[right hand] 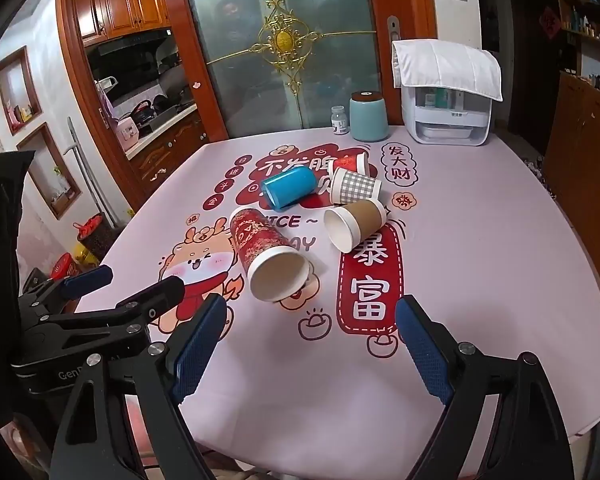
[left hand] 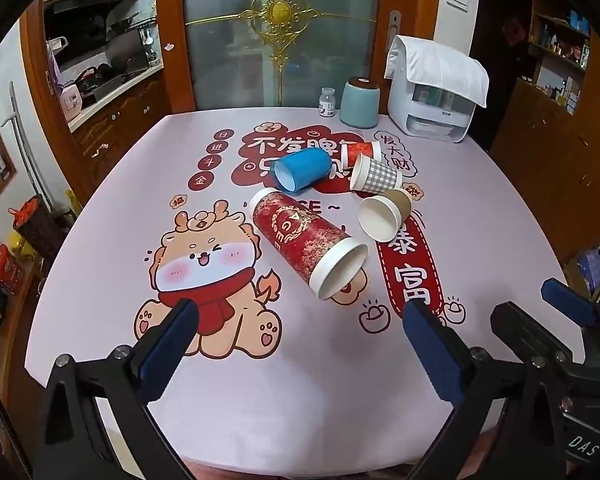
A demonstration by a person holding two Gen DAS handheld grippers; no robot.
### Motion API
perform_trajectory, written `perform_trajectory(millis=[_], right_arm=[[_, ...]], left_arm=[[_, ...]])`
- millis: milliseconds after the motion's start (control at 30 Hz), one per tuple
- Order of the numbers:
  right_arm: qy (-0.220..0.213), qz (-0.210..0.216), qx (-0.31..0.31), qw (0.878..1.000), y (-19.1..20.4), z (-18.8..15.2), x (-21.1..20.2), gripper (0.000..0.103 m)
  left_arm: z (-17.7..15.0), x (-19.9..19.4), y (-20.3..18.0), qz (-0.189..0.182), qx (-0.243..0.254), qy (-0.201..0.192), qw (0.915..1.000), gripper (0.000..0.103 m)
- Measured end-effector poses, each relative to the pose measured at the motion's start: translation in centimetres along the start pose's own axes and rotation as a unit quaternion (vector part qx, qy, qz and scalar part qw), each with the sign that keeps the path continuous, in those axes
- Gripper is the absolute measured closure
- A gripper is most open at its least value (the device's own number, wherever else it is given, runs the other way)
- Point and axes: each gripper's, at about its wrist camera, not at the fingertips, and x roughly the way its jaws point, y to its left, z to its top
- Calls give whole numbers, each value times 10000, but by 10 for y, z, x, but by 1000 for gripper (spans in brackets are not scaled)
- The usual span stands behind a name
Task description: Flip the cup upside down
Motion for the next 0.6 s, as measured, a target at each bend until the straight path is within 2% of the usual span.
perform_trajectory(millis=[600], right_arm=[[43, 42, 36, 10000, -2, -1, 6, 15]], left_arm=[[2, -2, 0, 9, -22, 15, 10000, 3]])
